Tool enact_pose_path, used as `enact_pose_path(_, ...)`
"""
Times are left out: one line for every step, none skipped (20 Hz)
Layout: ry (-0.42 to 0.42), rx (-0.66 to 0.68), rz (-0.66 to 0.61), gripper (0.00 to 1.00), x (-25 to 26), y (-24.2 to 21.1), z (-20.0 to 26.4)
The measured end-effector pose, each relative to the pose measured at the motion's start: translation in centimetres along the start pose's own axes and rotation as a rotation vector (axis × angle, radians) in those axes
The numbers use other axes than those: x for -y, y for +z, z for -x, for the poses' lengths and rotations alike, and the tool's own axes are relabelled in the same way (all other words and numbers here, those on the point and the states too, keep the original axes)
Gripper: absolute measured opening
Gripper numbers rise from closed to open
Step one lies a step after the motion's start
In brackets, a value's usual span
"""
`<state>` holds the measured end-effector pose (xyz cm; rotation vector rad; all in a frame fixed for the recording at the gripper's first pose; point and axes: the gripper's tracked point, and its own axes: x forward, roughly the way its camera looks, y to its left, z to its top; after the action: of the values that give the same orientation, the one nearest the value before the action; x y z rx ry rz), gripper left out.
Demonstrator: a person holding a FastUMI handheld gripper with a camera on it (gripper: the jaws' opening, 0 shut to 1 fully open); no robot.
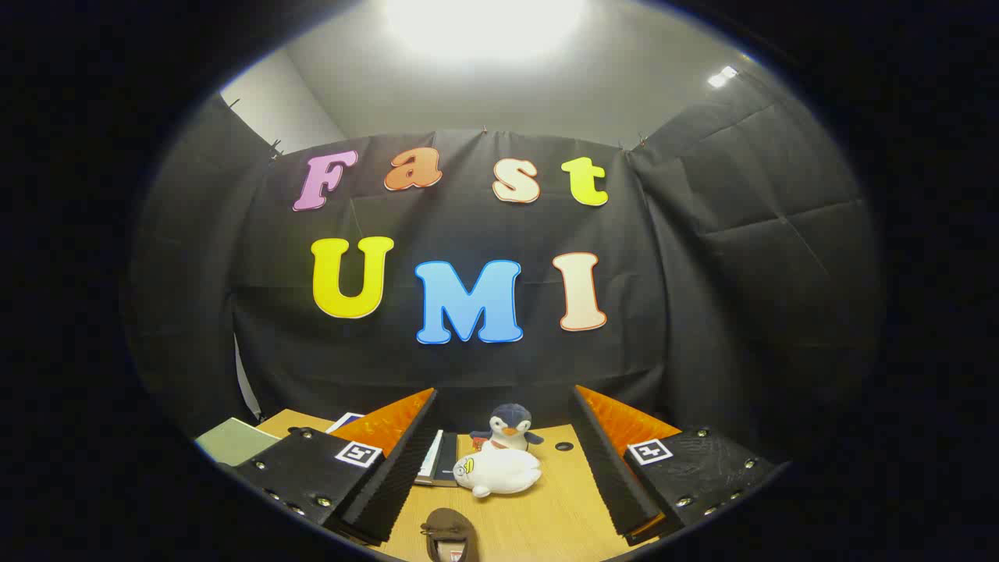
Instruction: Open the storage box then place both shoes into the box .Put the left shoe in first, then the right shoe, with the right side of both shoes facing outward in a uniform manner.
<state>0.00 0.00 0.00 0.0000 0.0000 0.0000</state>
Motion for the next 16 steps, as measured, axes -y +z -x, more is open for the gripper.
enact_pose_path(0.001, 0.000, -0.003, 0.99, -0.4, -0.1, 0.2)
enact_pose_path(0.003, 0.003, -0.008, 0.99, -0.7, 0.0, 0.3)
enact_pose_path(0.009, 0.000, -0.010, 0.99, -1.0, -0.1, 0.2)
enact_pose_path(0.022, -0.004, -0.014, 0.99, -1.3, -0.2, 0.1)
enact_pose_path(0.033, -0.005, -0.018, 0.99, -1.7, -0.1, -0.2)
enact_pose_path(0.039, -0.009, -0.022, 0.99, -1.7, 0.2, -0.4)
enact_pose_path(0.047, -0.004, -0.030, 0.99, -1.8, 0.5, -0.5)
enact_pose_path(0.047, 0.016, -0.033, 0.99, -1.8, 1.1, -0.8)
enact_pose_path(0.050, 0.030, -0.032, 0.99, -1.8, 1.4, -1.2)
enact_pose_path(0.063, 0.033, -0.027, 0.99, -2.1, 1.6, -1.6)
enact_pose_path(0.079, 0.030, -0.023, 0.99, -2.5, 1.4, -1.8)
enact_pose_path(0.087, 0.019, -0.023, 0.99, -2.8, 1.3, -2.1)
enact_pose_path(0.091, 0.016, -0.028, 0.99, -2.7, 1.2, -2.2)
enact_pose_path(0.094, 0.020, -0.033, 0.99, -2.9, 1.5, -2.4)
enact_pose_path(0.097, 0.021, -0.030, 0.99, -3.0, 1.5, -2.3)
enact_pose_path(0.103, 0.024, -0.027, 0.99, -3.1, 1.5, -2.4)
